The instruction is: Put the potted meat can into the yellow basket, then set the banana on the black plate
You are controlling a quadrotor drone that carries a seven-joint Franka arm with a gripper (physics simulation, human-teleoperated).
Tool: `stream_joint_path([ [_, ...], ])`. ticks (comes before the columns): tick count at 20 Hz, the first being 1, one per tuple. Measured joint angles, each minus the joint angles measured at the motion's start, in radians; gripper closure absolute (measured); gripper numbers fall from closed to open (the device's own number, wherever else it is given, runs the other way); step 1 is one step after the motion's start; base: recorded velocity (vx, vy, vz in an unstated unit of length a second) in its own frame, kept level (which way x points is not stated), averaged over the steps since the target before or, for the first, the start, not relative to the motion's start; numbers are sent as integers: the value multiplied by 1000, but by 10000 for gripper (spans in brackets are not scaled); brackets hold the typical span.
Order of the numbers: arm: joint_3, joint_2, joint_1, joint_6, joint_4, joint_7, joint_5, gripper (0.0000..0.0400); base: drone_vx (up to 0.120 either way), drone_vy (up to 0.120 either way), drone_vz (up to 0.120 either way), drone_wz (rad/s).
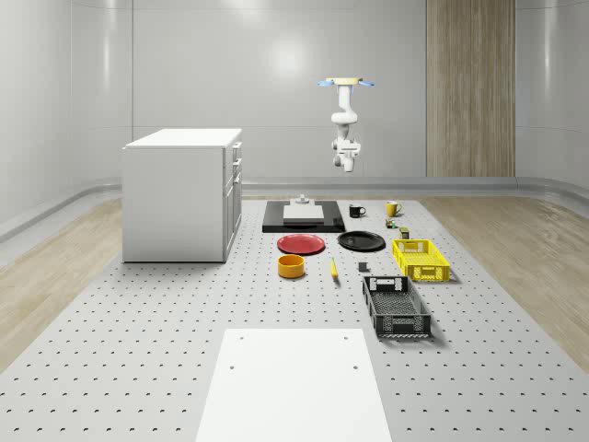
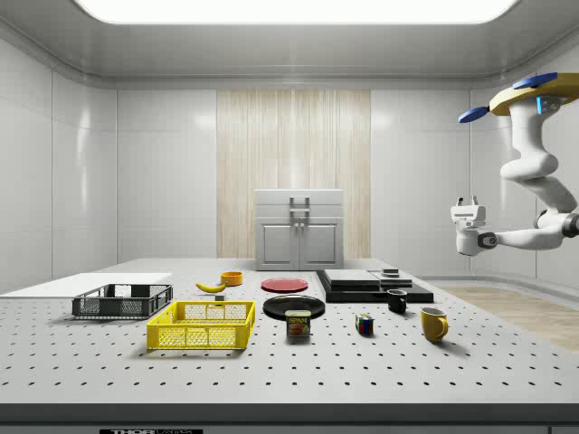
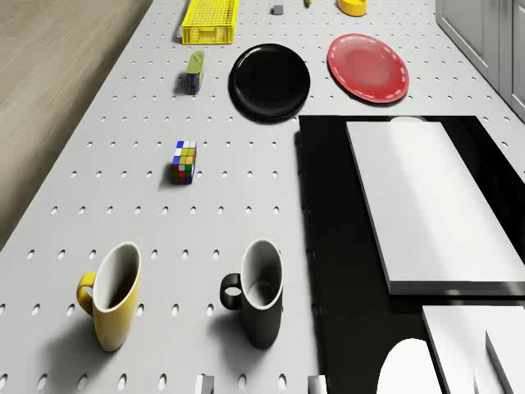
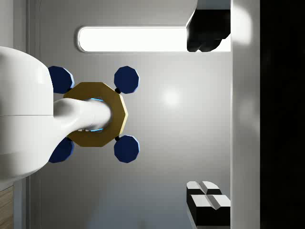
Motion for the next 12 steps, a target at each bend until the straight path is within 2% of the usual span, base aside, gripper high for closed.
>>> stream_joint_path([
  [6, 1, 25, -3, -98, 128, -2, 1, 0, 0, 0, 0, 0],
  [12, 3, 65, -4, -162, 236, -2, 2, 0, 0, 0, 0, 0],
])
